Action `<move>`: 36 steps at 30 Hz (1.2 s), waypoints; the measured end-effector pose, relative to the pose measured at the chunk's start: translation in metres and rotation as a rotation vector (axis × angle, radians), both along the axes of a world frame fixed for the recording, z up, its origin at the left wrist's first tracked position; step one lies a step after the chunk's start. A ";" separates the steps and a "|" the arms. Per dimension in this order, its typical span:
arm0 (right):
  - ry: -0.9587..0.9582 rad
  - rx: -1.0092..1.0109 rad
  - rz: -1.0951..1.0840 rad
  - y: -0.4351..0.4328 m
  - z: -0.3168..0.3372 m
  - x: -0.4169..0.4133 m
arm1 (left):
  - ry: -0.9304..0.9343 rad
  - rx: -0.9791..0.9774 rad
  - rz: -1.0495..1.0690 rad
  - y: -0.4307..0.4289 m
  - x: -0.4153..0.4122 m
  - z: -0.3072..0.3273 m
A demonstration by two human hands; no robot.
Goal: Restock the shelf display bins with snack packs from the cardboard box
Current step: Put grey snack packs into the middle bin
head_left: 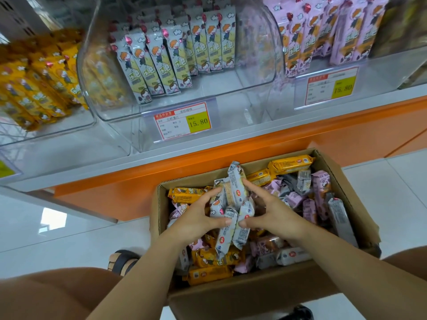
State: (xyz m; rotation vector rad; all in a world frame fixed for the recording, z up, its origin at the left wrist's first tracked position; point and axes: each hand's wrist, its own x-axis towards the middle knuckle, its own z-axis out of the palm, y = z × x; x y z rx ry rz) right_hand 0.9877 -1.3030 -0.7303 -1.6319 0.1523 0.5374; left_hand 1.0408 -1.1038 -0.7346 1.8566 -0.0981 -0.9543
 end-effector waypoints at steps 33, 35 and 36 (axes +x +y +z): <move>-1.014 -0.631 0.114 0.028 0.270 0.060 | -0.869 -0.179 0.012 0.033 0.061 0.271; -1.025 -0.729 0.127 0.026 0.266 0.079 | -0.896 -0.135 0.013 0.030 0.081 0.266; -1.020 -0.761 0.136 0.025 0.263 0.088 | -0.903 -0.115 0.010 0.028 0.088 0.263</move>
